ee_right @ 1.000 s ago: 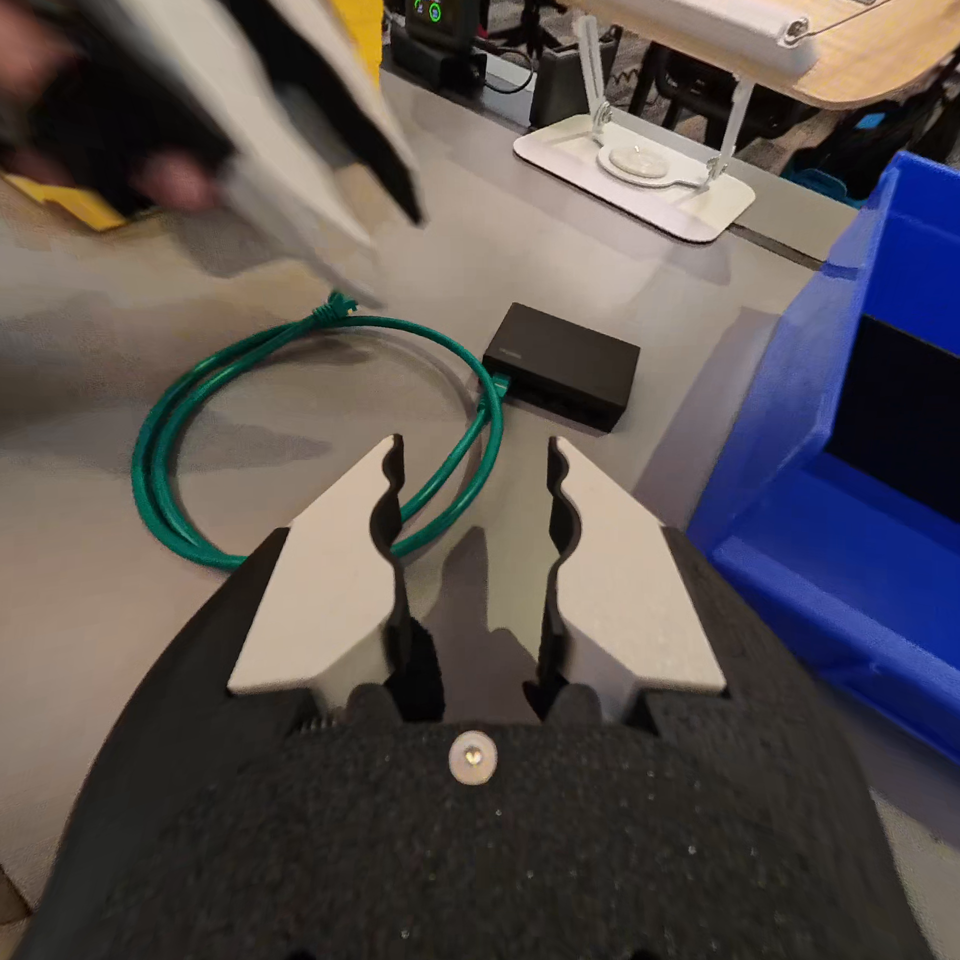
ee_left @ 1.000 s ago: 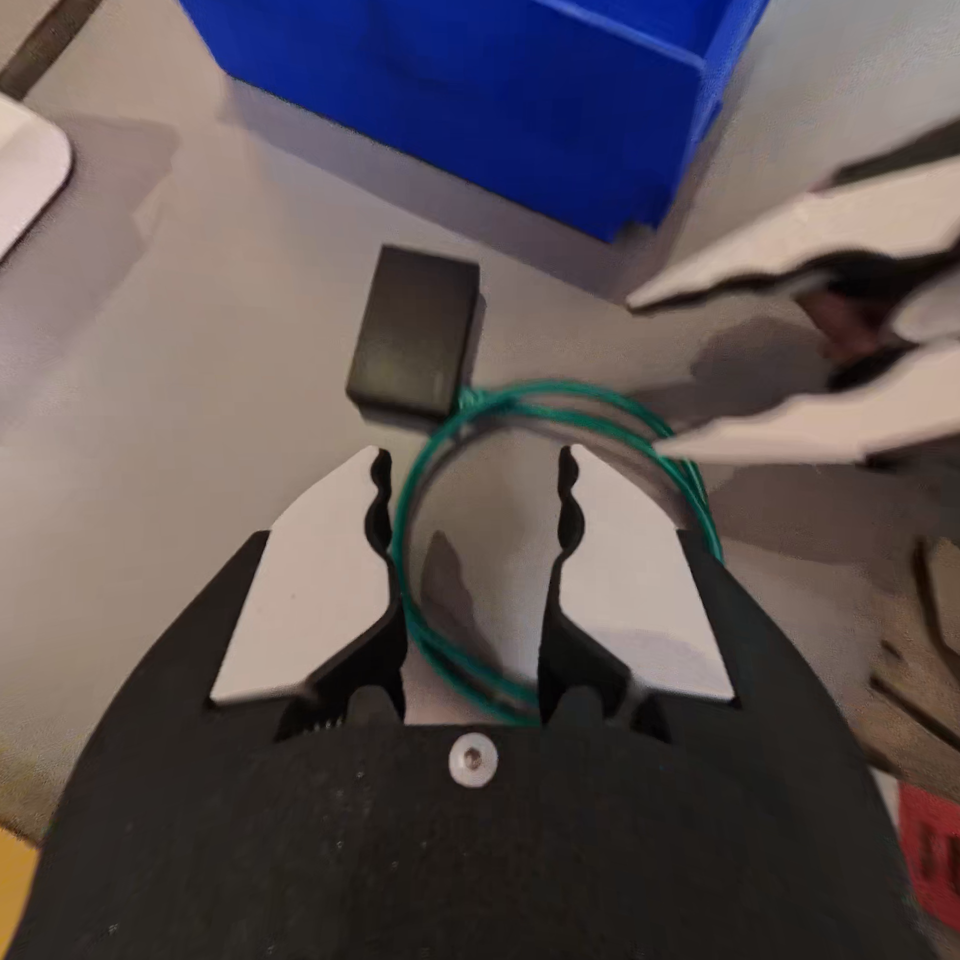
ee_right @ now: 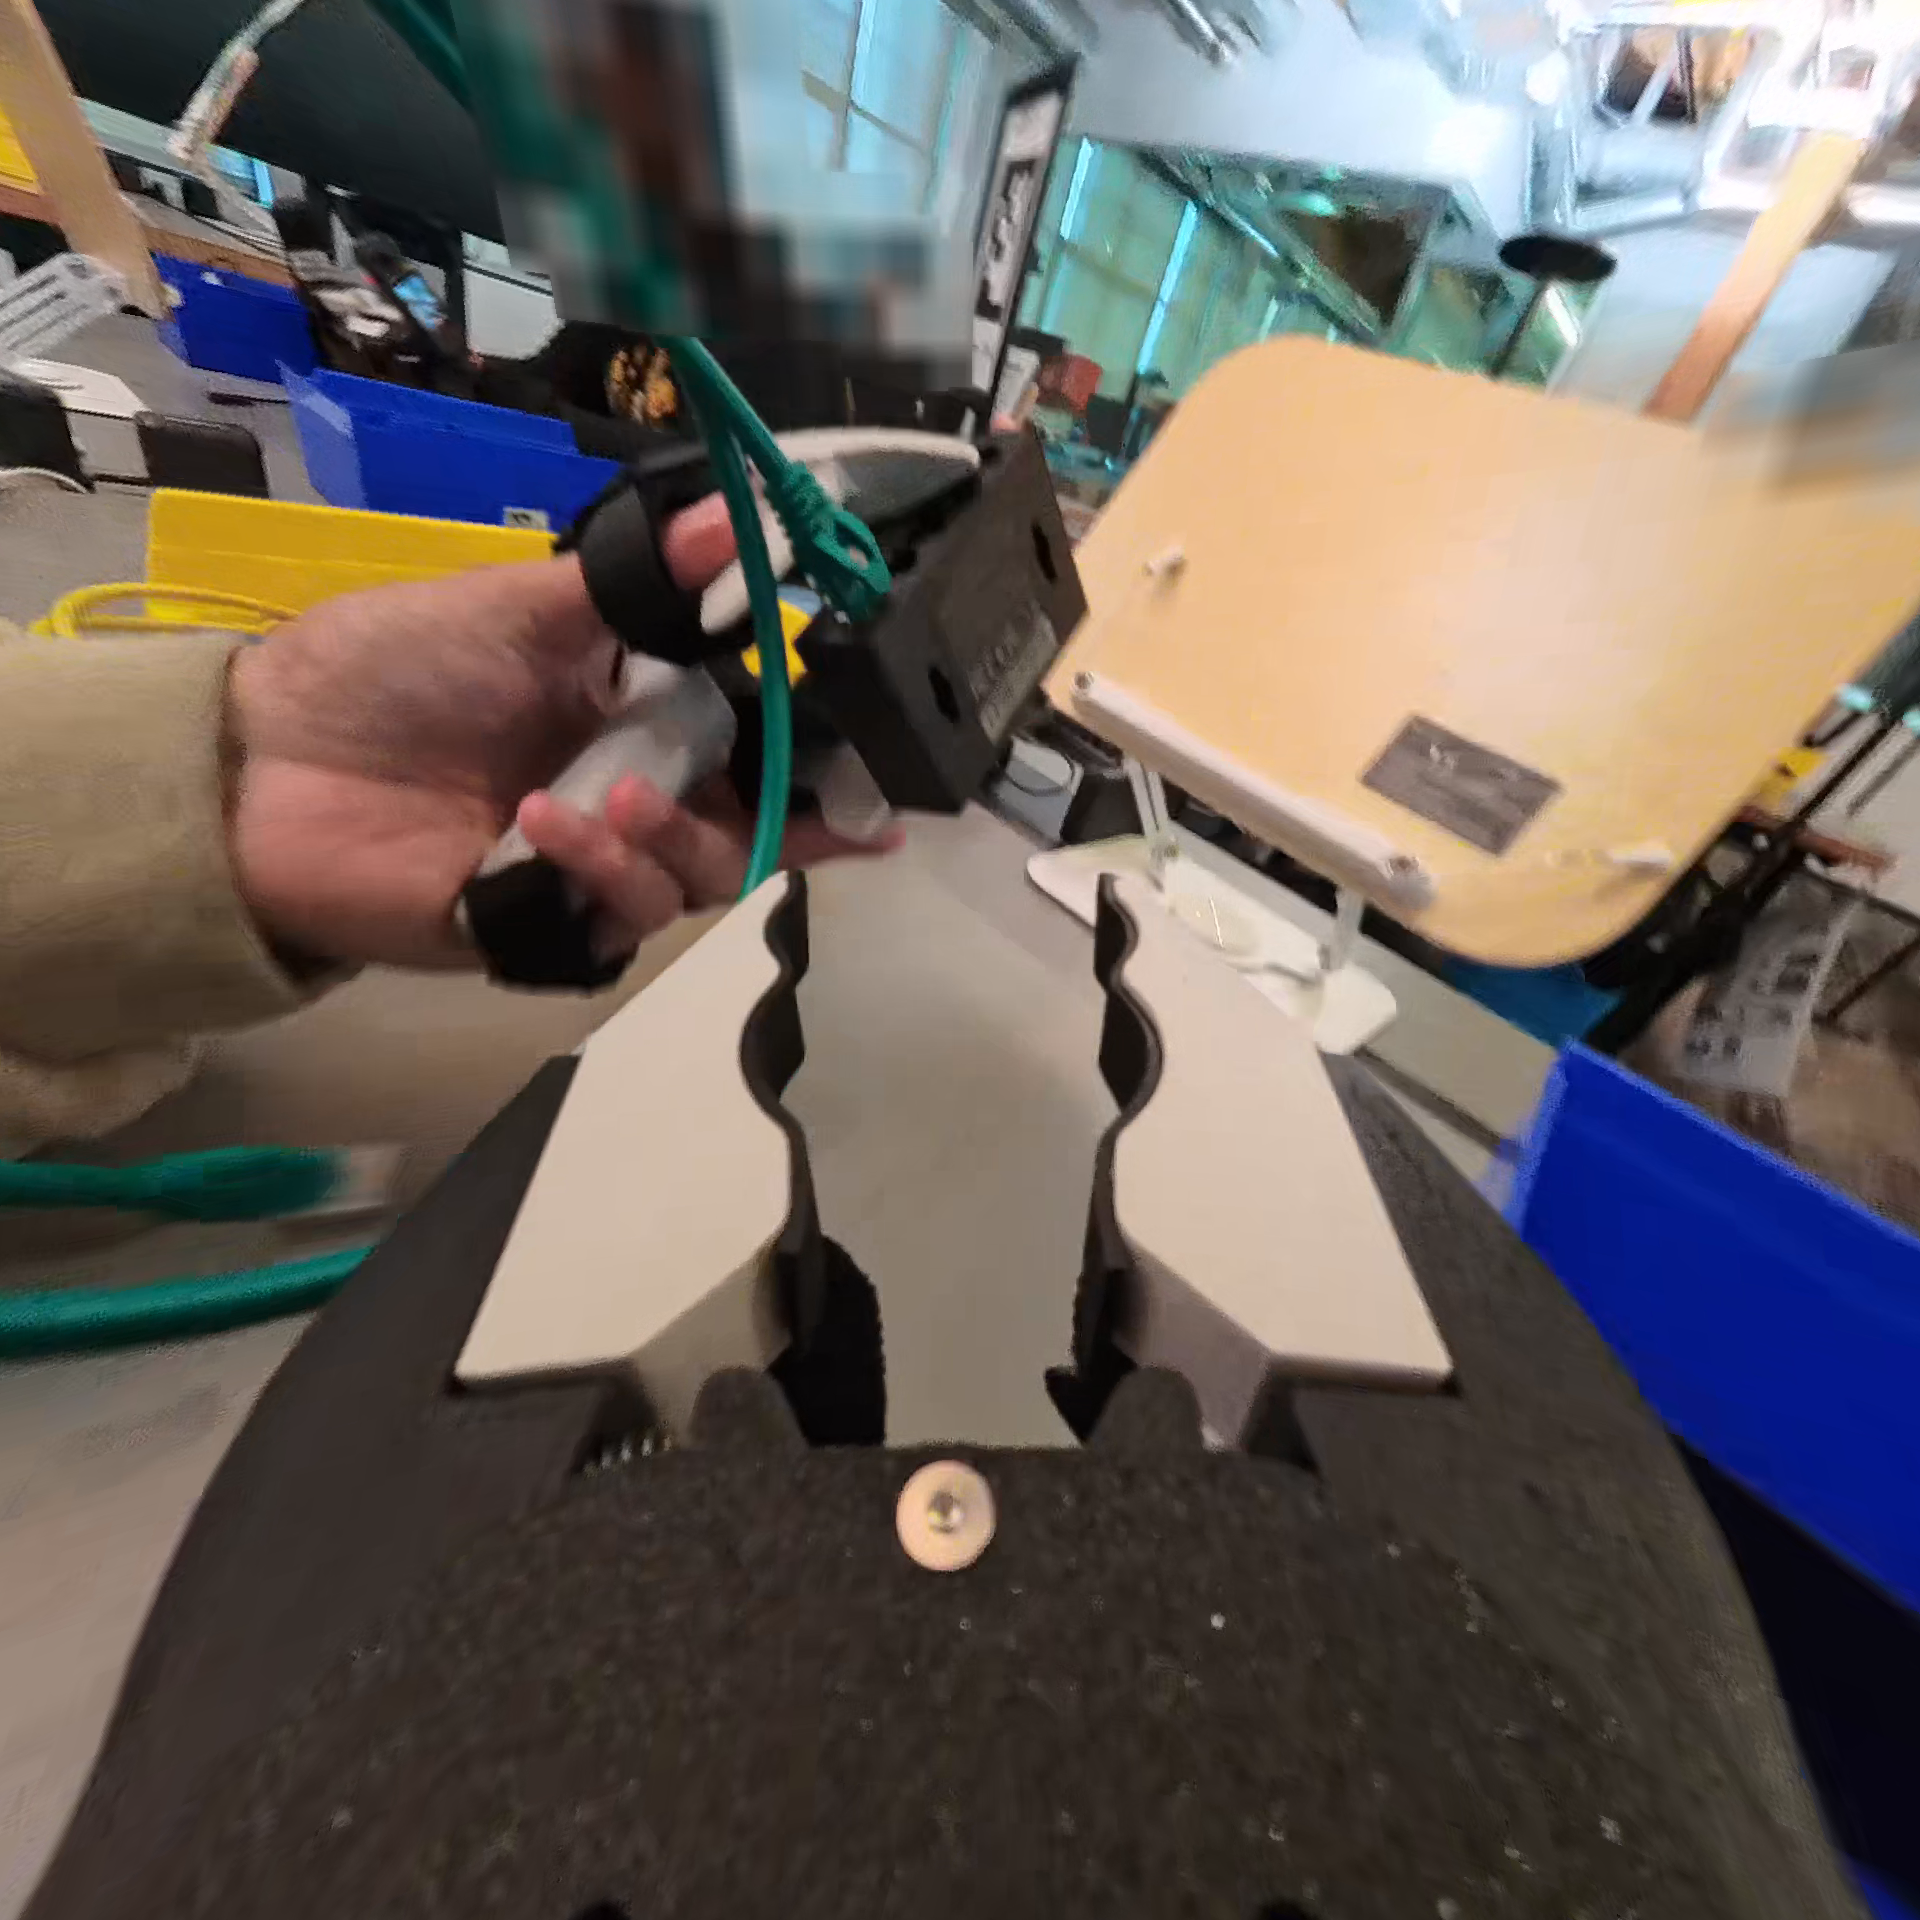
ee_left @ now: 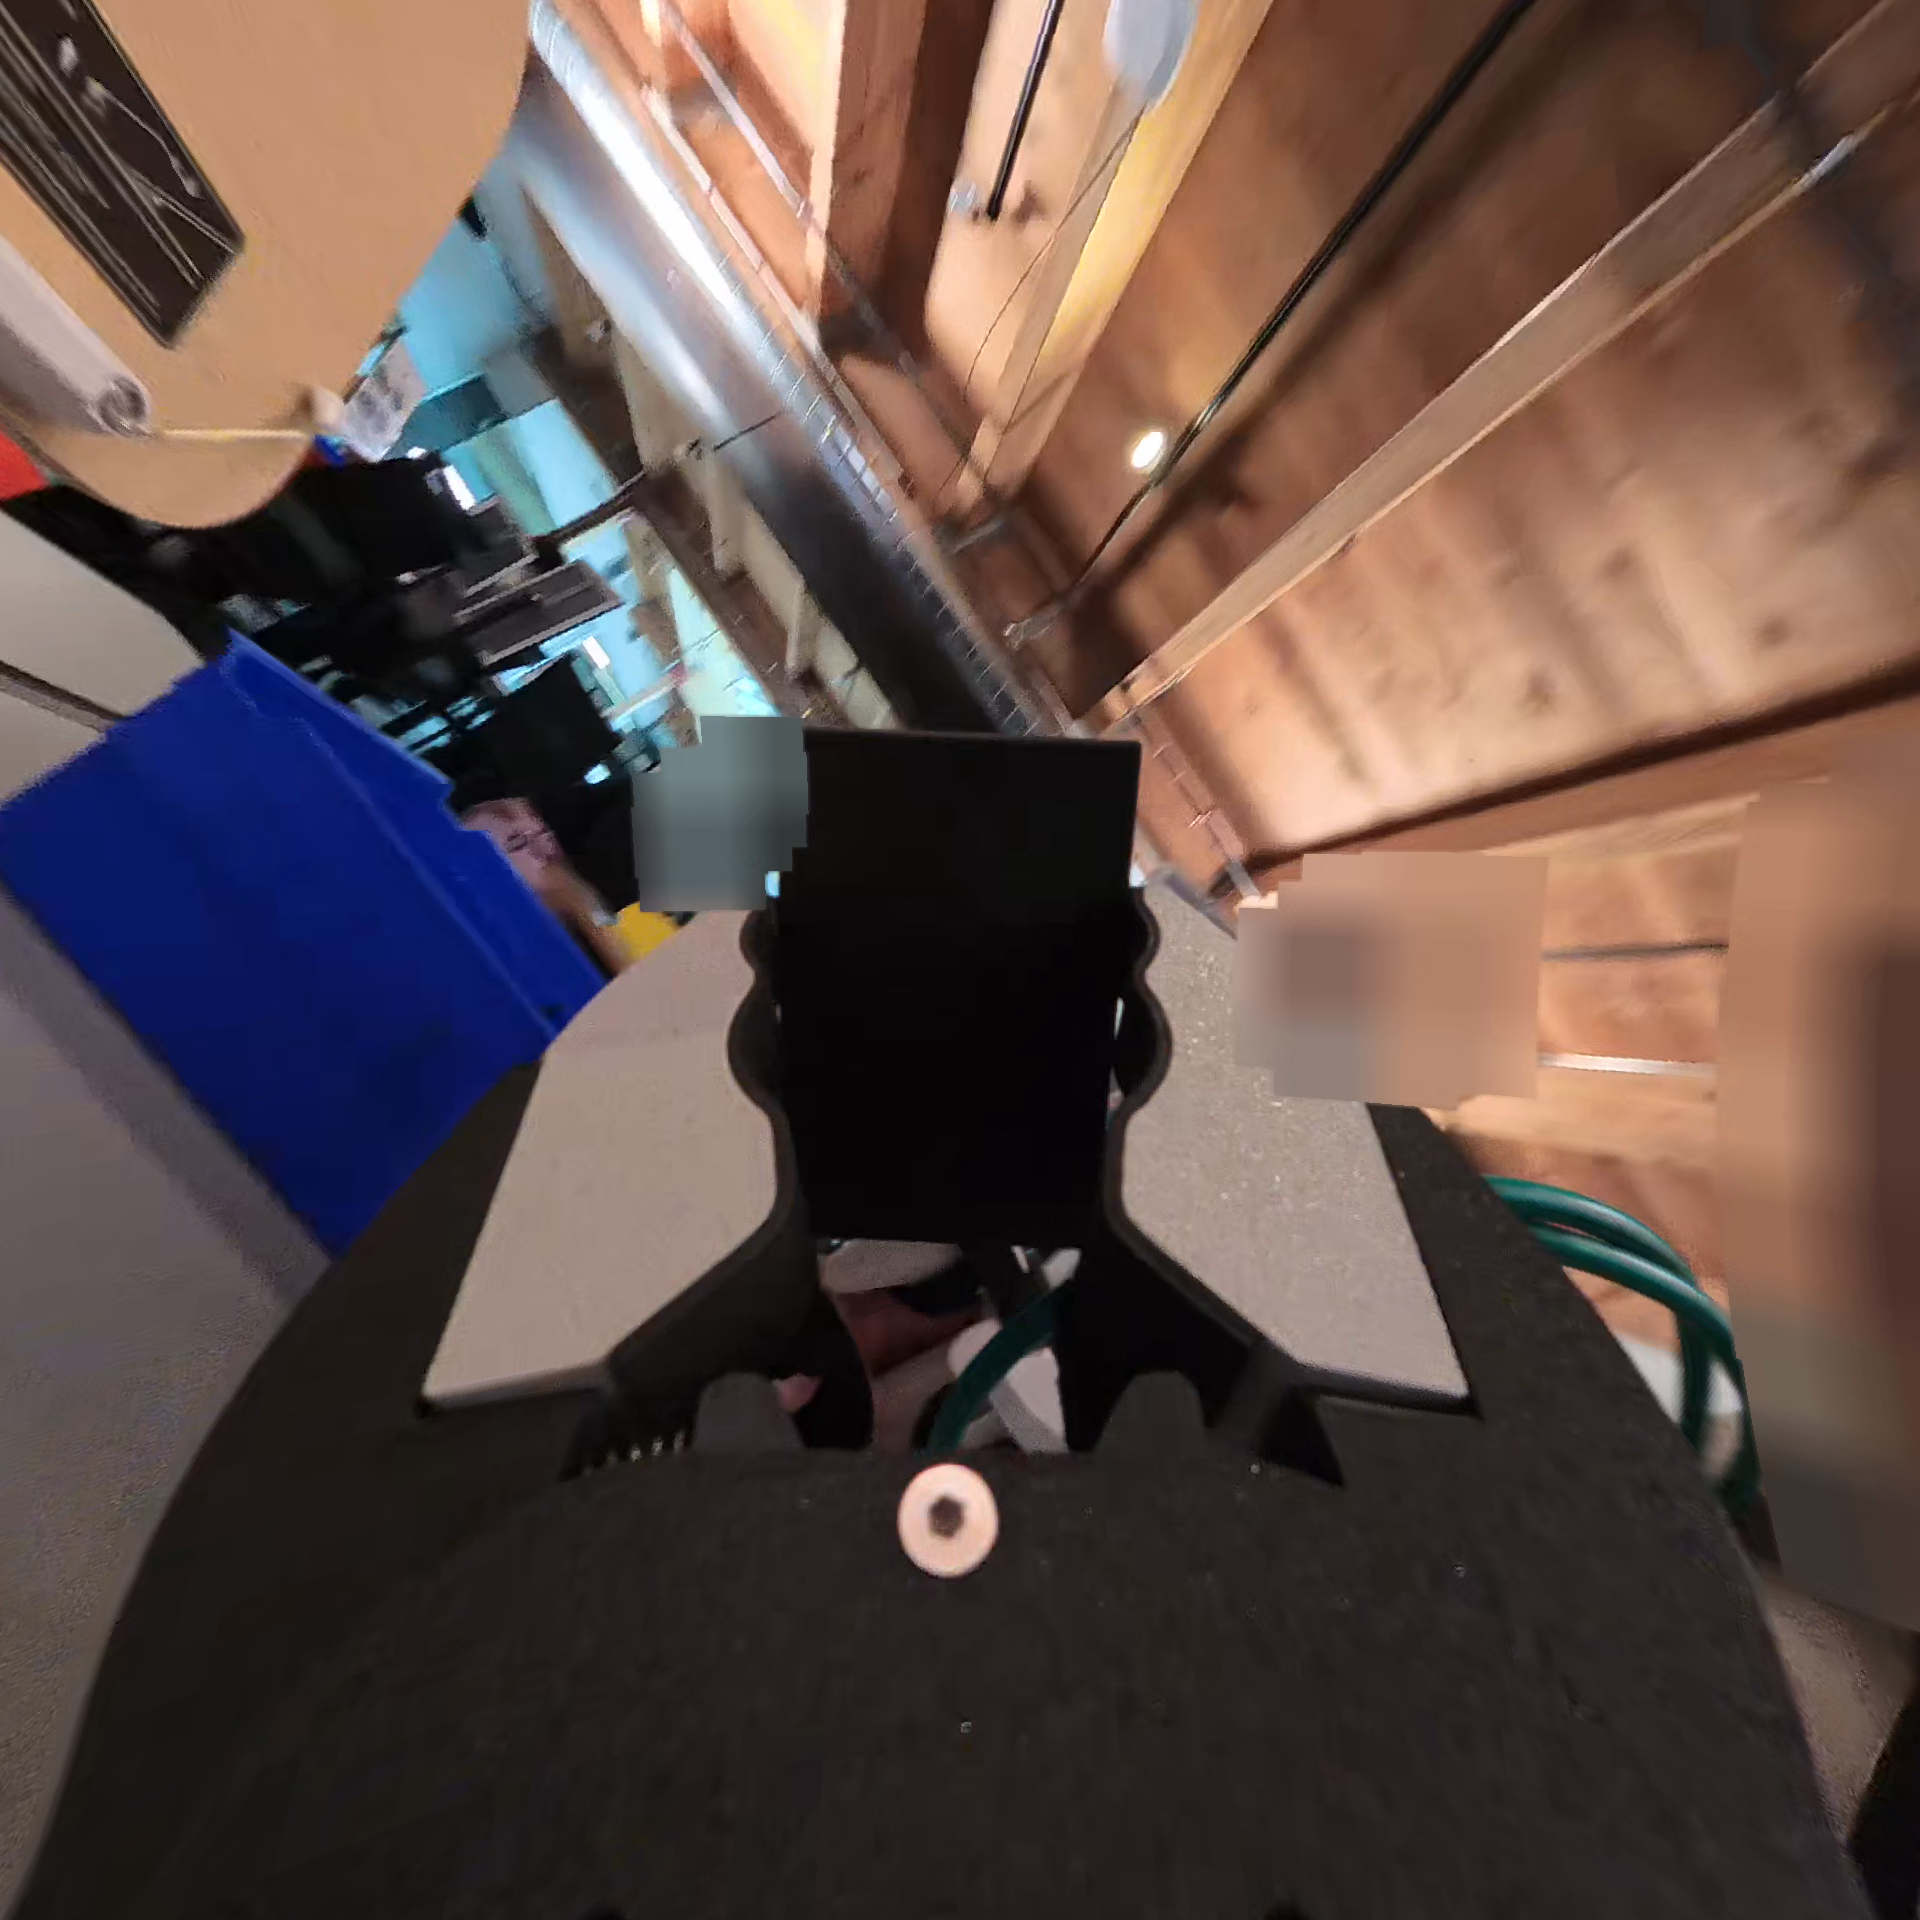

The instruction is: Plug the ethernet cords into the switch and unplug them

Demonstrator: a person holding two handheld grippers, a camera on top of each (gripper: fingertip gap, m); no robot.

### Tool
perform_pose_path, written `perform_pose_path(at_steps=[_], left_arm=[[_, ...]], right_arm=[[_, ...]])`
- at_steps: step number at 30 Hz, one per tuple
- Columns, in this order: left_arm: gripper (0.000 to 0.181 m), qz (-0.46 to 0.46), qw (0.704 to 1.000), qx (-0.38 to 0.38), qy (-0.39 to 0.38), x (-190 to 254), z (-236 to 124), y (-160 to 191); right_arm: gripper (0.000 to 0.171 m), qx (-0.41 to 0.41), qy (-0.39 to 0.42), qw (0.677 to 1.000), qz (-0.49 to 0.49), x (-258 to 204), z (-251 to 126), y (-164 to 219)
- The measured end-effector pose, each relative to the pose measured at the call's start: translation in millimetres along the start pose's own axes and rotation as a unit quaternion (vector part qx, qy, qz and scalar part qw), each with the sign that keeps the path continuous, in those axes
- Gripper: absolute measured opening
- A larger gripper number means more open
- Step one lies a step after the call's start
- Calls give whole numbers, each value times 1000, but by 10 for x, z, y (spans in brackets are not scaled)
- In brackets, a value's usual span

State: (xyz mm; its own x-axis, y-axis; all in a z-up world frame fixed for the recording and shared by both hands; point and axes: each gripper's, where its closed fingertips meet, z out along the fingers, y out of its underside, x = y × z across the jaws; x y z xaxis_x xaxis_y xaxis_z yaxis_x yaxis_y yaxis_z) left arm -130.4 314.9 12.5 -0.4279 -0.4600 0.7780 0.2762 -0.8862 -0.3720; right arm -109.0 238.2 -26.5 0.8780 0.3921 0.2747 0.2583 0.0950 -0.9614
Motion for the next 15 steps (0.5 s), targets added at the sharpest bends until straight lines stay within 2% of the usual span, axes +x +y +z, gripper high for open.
perform_pose_path(at_steps=[2, 6, 10, 13, 15], left_arm=[[62, -32, 998, 43, 21, 28, 13, 40], [62, -74, 991, 105, 24, -15, 2, 114], [62, -95, 989, 109, 23, -40, 51, 270], [61, -103, 987, 117, 32, -29, 88, 326], [61, -74, 994, 86, 6, -37, 77, 341]], right_arm=[[56, 7, -29, 999, -22, -118, 183, -61], [39, 17, 32, 992, -122, -67, 359, -103], [40, 17, 53, 987, -153, -36, 419, -98], [32, 24, 83, 979, -184, 16, 402, -129], [29, 11, 65, 982, -179, 35, 405, -112]])
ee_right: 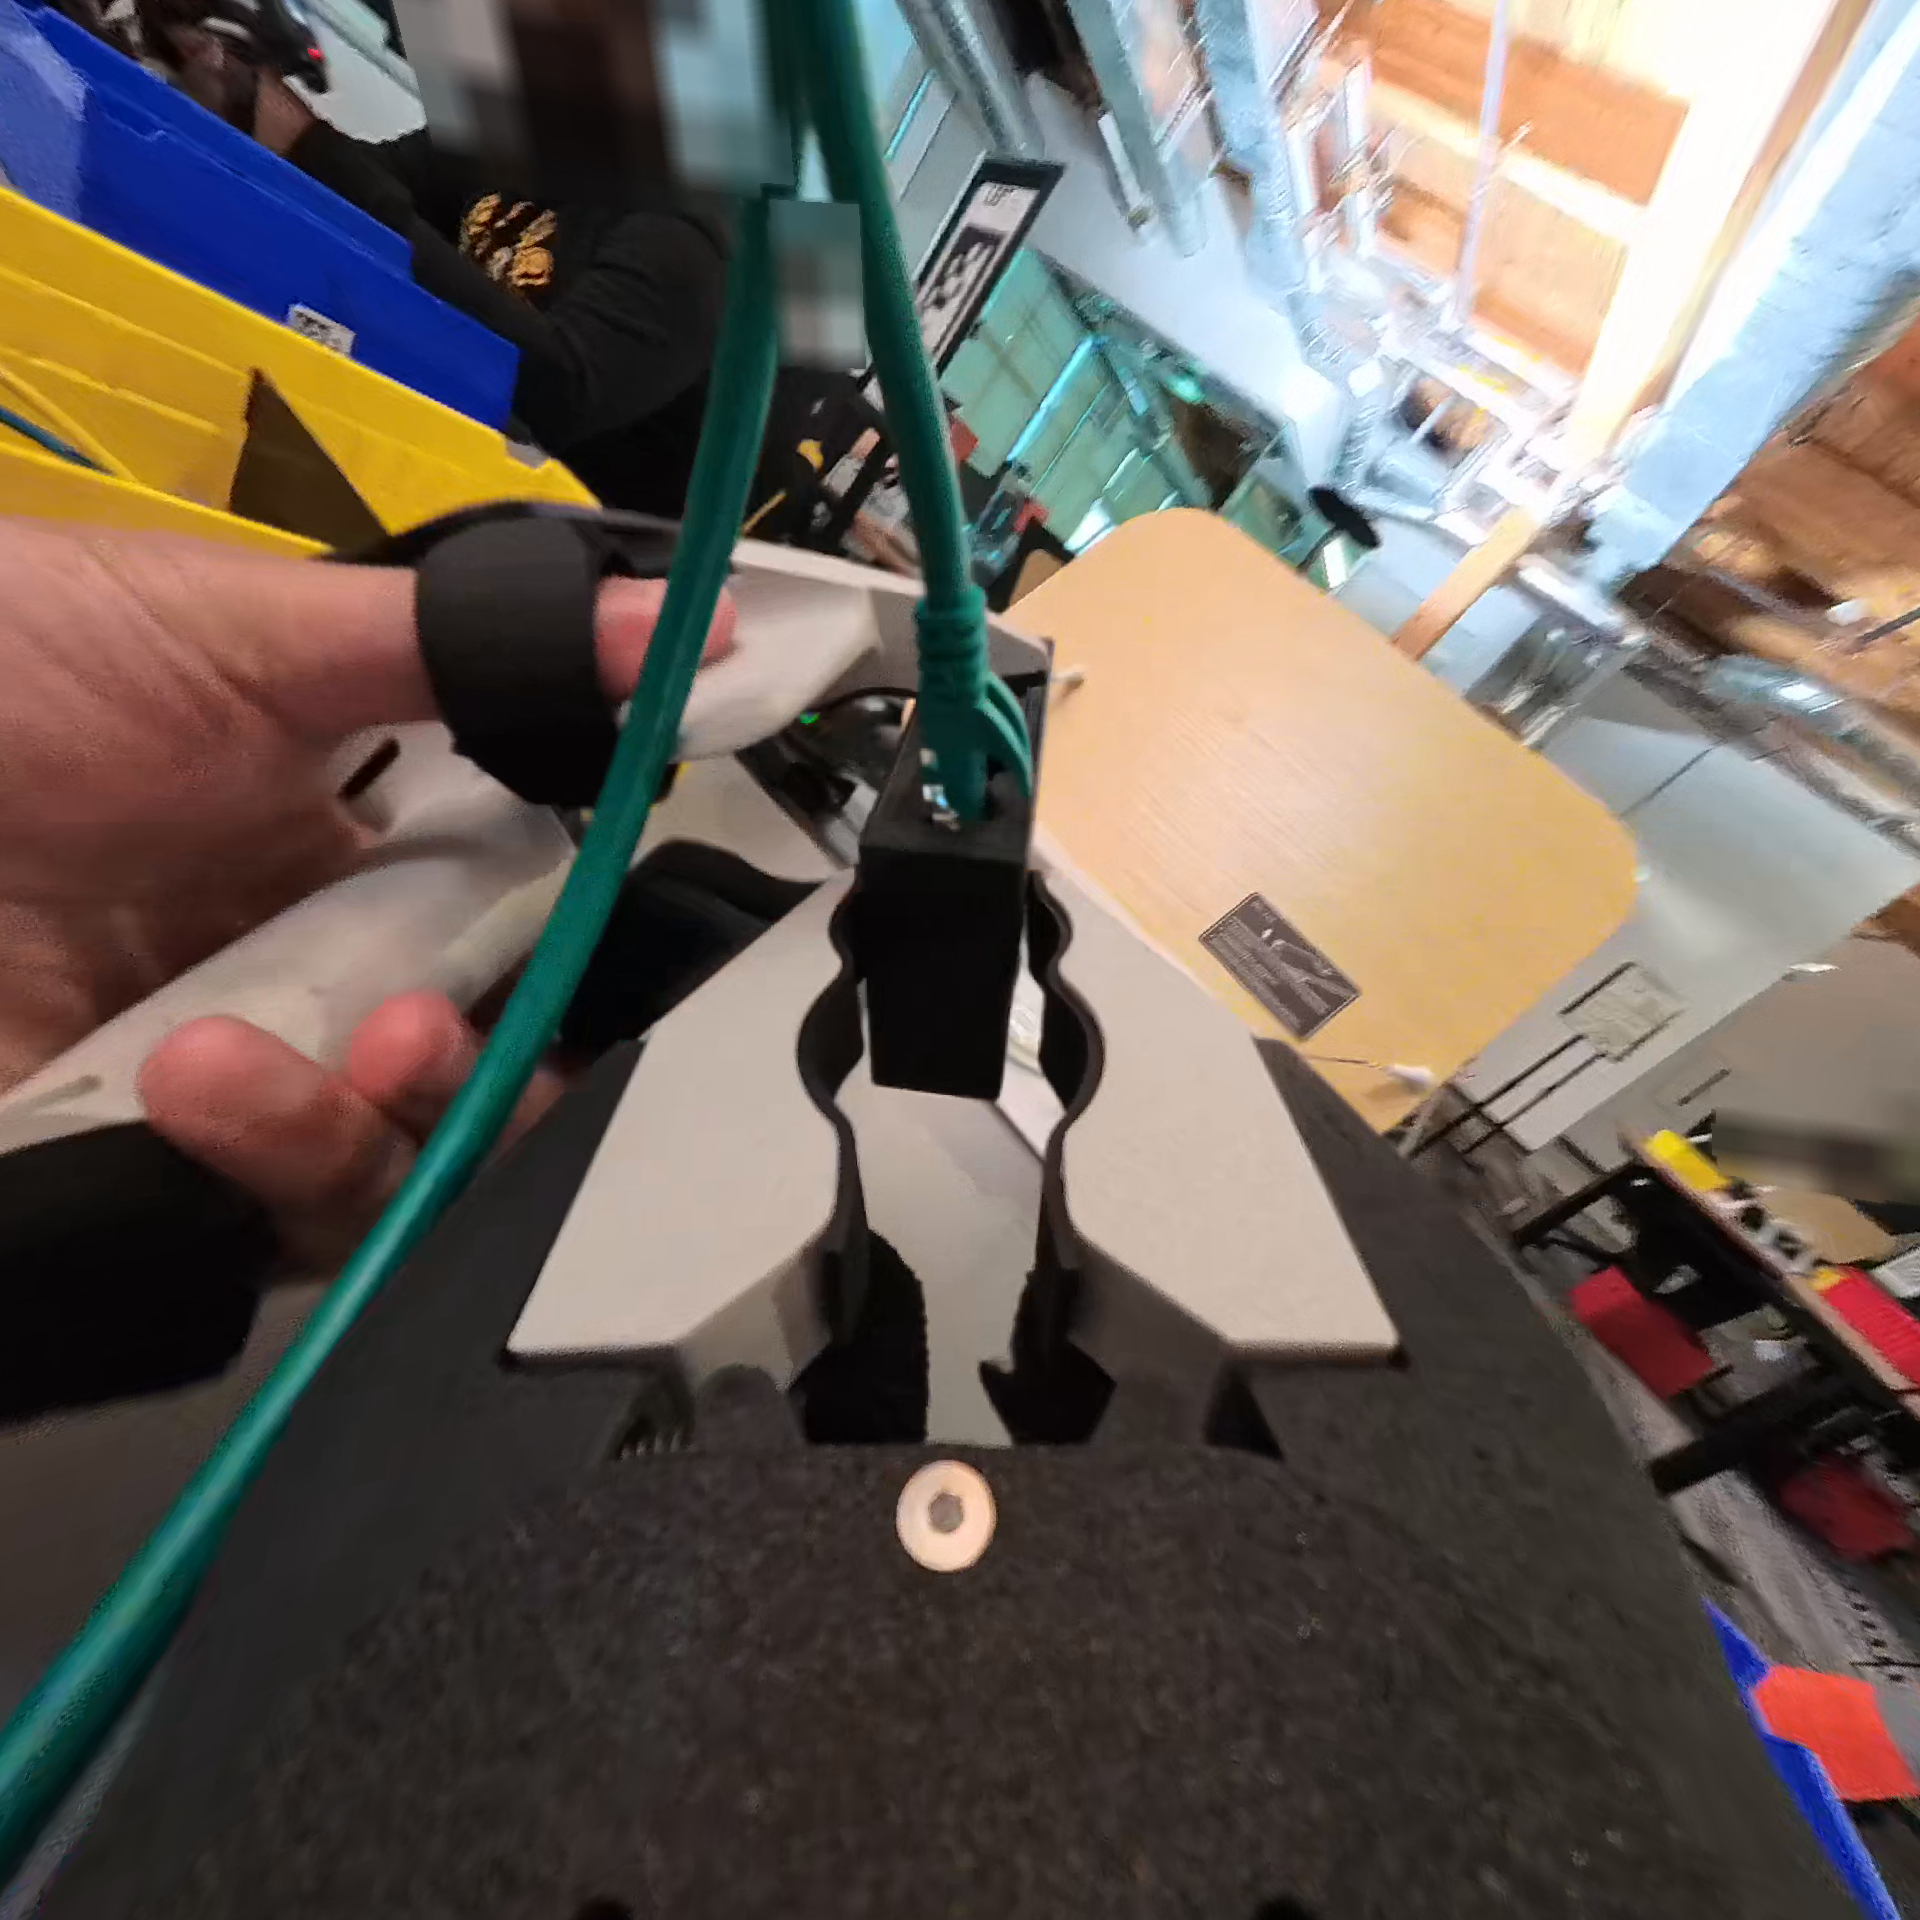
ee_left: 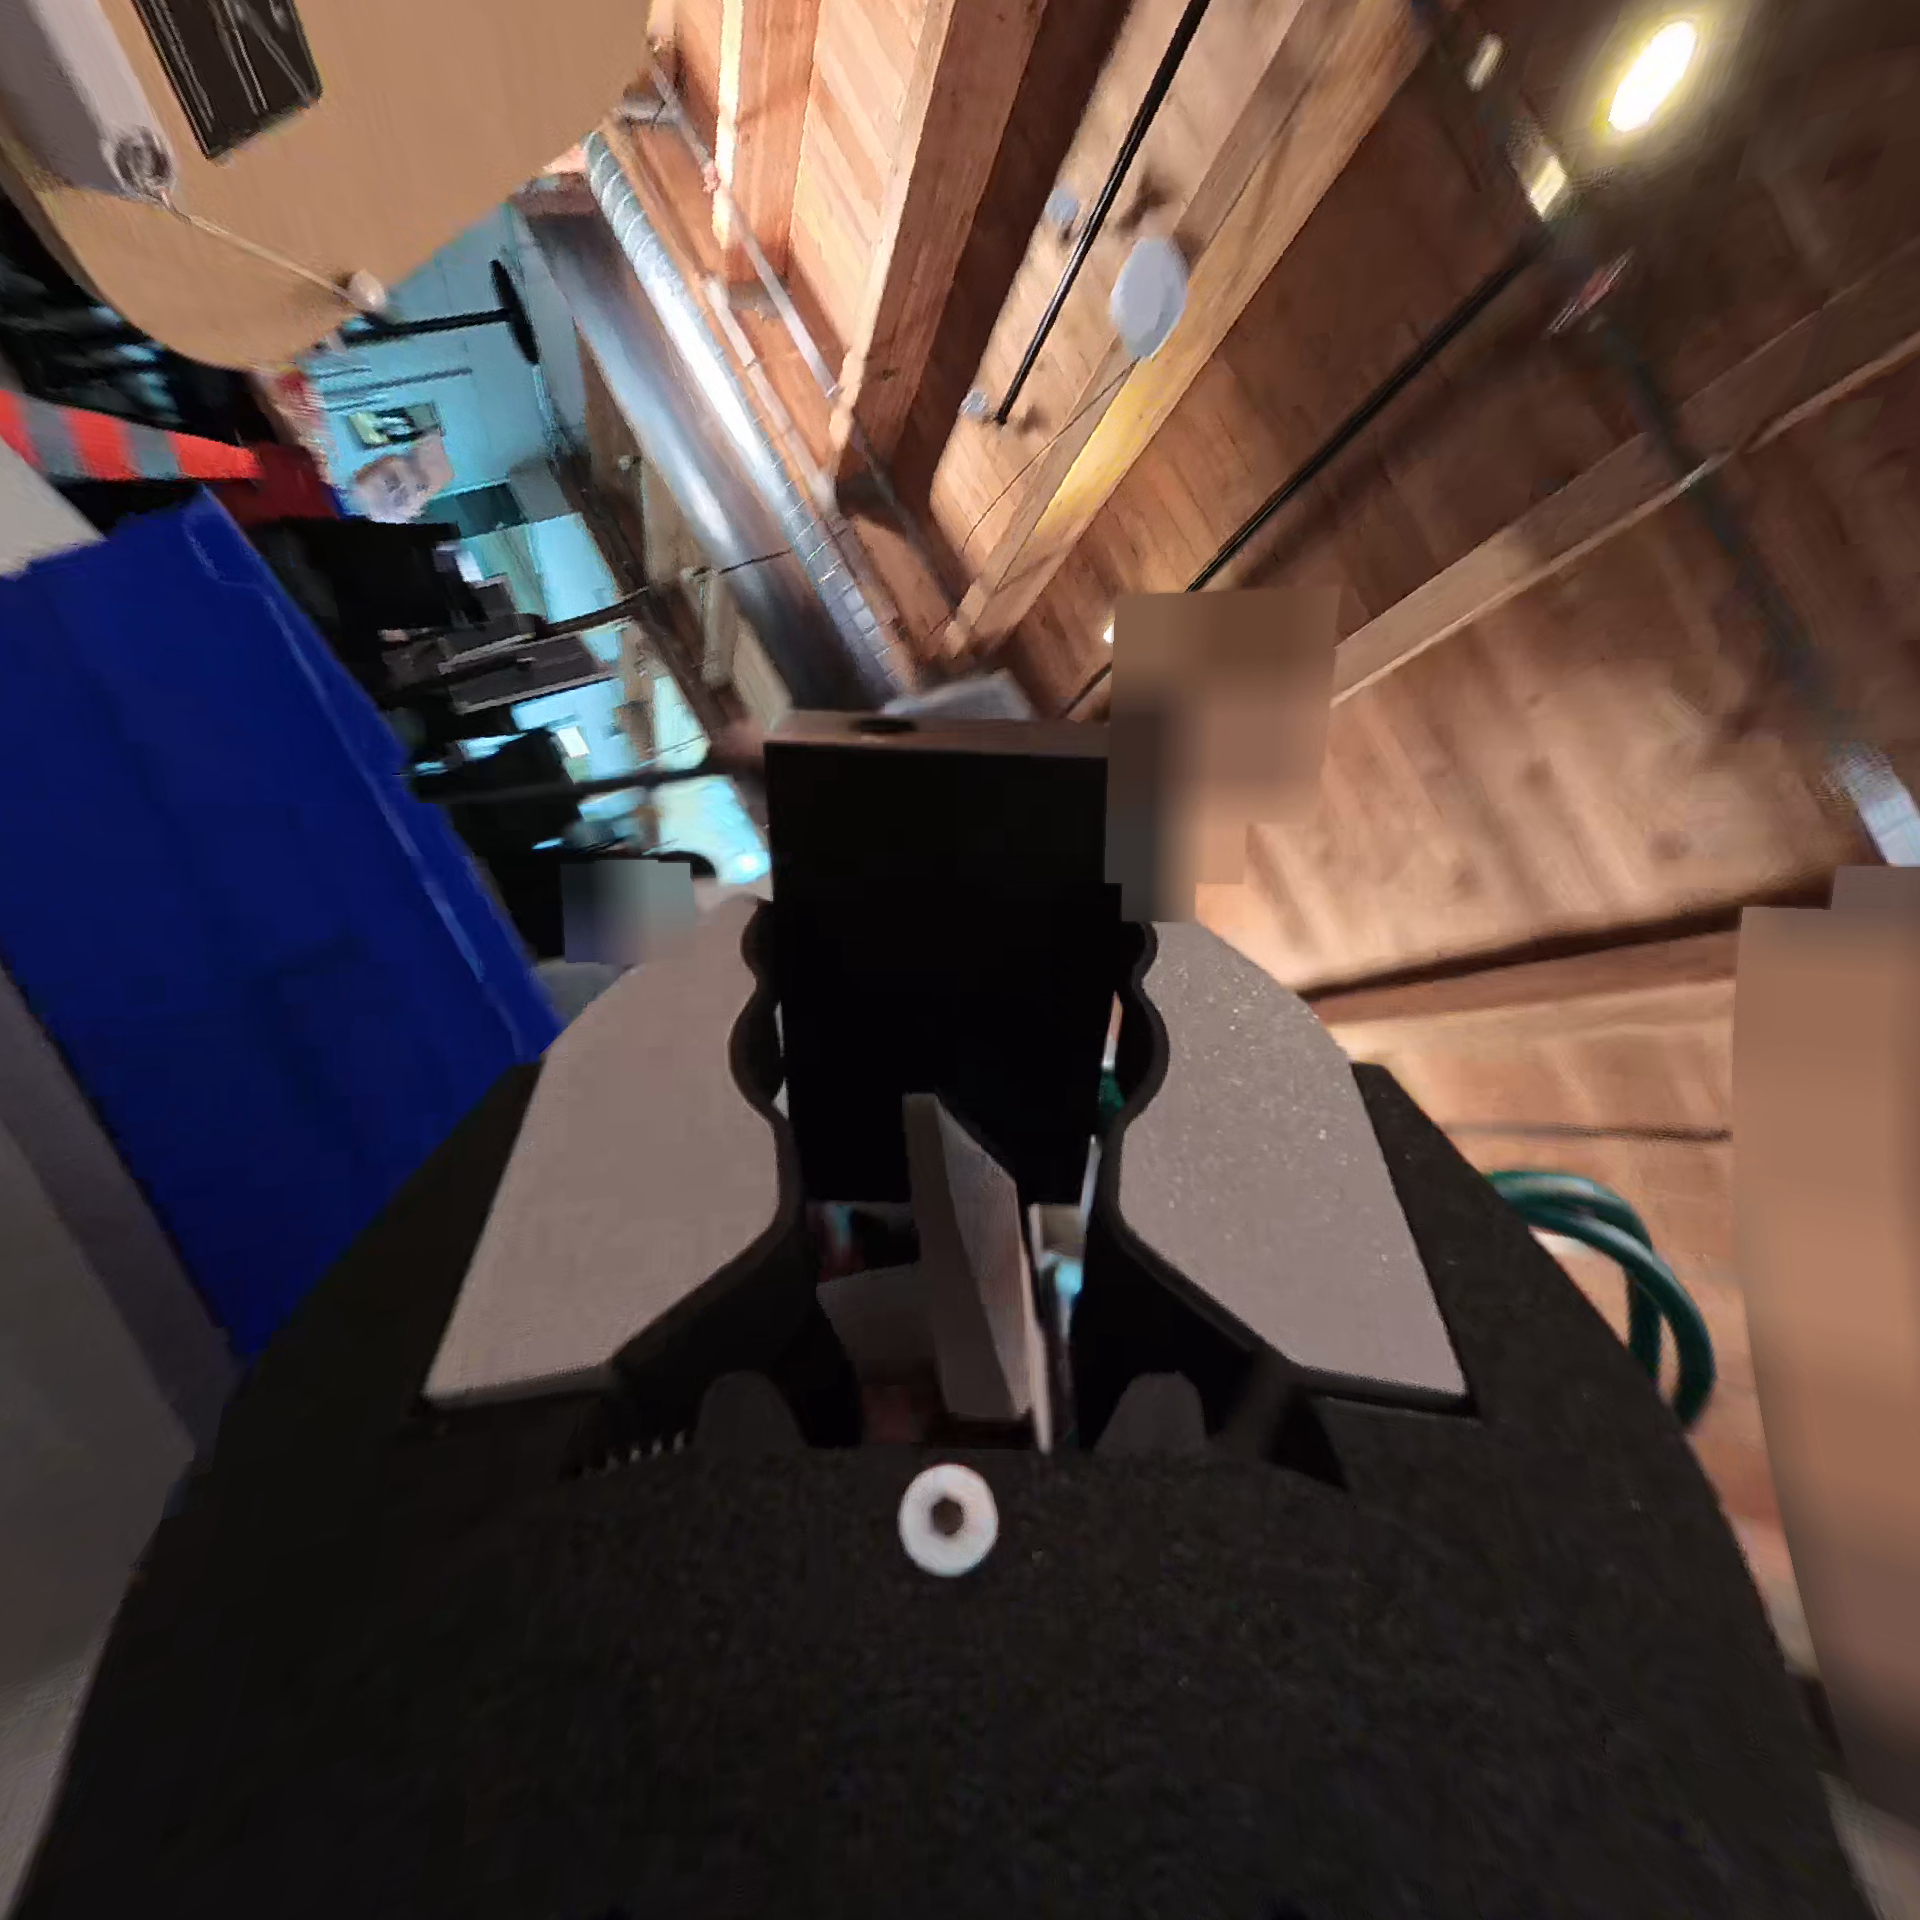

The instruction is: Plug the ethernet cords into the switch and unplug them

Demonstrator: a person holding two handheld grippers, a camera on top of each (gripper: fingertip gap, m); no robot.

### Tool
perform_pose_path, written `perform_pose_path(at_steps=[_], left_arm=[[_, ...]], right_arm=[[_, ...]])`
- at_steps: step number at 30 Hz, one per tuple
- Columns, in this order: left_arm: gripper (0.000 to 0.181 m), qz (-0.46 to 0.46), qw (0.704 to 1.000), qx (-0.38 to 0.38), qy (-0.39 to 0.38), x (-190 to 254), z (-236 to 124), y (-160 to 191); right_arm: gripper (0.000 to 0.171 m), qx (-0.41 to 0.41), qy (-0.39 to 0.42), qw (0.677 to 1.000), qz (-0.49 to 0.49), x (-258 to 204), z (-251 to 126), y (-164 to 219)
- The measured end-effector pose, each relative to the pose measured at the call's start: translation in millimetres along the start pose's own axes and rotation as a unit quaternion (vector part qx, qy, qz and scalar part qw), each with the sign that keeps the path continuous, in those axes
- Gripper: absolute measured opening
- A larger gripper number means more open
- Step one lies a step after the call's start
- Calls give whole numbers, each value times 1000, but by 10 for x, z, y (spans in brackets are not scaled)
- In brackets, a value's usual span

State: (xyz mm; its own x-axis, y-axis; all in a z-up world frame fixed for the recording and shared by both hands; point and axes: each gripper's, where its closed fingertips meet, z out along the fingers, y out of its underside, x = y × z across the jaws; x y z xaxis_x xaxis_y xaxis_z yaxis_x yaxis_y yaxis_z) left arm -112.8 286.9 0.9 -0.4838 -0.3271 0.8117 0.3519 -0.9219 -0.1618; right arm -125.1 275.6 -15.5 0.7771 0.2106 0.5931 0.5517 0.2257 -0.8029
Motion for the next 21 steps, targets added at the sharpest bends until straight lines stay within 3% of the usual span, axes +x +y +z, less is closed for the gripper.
perform_pose_path(at_steps=[3, 6, 10, 15, 21], left_arm=[[62, 165, 978, -74, -102, -54, -98, -55], [54, 267, 952, -67, -137, 243, -279, -335], [44, 371, 903, -74, -205, 660, -727, -518], [43, 406, 877, -63, -248, 941, -1443, -328], [42, 397, 867, -40, -300, 874, -2188, -77]], right_arm=[[27, -26, -56, 997, 43, 5, 45, 101], [26, -54, -44, 997, -31, 72, 127, 307], [26, -186, -142, 960, -153, -283, 353, 854], [26, -283, -196, 910, -231, -554, 702, 1124], [27, -298, -168, 882, -324, -502, 915, 1476]])
